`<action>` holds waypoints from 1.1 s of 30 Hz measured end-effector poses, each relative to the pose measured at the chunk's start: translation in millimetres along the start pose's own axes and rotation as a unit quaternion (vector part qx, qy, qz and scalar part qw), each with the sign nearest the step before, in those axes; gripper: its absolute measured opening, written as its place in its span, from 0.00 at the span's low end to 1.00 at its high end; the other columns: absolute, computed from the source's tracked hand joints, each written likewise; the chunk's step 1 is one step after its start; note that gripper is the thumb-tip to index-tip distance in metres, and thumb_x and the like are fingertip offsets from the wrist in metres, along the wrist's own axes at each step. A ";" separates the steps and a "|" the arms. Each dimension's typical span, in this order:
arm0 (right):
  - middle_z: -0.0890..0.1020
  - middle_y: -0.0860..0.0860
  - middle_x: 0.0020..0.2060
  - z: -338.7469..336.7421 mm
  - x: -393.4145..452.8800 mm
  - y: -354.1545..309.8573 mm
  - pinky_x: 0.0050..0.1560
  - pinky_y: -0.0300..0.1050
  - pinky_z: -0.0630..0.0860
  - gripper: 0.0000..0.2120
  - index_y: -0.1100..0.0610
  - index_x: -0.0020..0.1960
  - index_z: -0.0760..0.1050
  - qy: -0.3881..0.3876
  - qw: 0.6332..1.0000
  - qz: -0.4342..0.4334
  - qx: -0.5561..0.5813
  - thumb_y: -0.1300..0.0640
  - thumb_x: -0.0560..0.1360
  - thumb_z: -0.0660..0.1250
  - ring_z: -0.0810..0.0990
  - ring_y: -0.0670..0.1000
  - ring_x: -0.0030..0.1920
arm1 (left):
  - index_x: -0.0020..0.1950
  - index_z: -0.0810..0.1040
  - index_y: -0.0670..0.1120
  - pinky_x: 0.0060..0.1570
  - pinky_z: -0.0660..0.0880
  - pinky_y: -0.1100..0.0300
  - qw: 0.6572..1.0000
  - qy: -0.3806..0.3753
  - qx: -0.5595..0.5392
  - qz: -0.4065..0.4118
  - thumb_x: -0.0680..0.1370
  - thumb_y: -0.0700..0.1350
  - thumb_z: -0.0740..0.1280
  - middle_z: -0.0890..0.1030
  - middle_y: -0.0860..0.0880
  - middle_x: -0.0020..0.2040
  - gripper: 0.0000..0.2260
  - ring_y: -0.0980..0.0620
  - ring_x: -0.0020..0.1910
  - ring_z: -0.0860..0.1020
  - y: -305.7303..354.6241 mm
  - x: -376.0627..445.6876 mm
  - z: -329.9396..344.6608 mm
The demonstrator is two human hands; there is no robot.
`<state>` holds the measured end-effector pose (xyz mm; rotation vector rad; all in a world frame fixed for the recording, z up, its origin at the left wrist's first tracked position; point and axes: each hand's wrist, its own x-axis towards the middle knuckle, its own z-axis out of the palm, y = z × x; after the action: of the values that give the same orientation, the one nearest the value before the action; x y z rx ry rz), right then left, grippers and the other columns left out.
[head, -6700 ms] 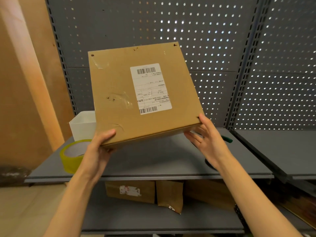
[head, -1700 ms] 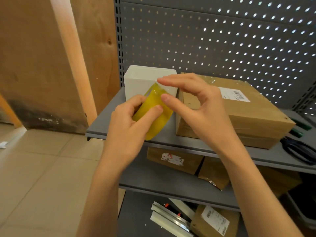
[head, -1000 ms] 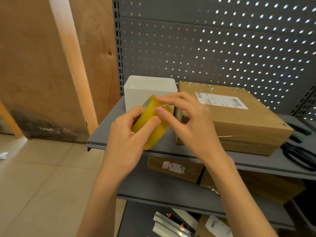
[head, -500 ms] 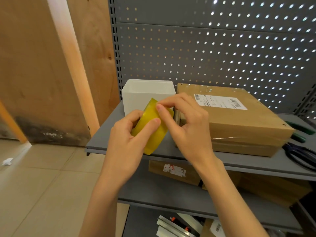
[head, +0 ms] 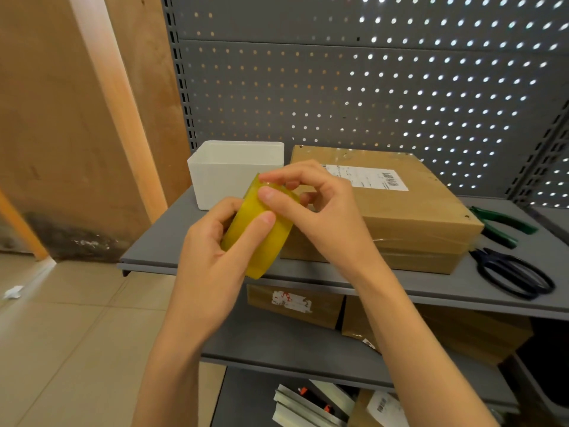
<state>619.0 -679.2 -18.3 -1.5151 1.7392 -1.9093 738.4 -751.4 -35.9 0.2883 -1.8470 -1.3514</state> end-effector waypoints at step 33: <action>0.80 0.50 0.39 -31.3 -57.4 -19.1 0.46 0.44 0.75 0.02 0.58 0.43 0.82 0.061 0.989 -0.131 -0.040 0.60 0.71 0.71 0.77 0.45 0.43 | 0.45 0.76 0.39 0.25 0.75 0.65 0.972 0.109 -0.073 -0.194 0.70 0.50 0.66 0.81 0.43 0.29 0.14 0.52 0.25 0.79 64.9 -75.1 71.6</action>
<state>633.1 -613.5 -29.0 -1.7682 1.7592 -2.1197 752.9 -630.7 -21.4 0.7208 -1.5500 -1.6361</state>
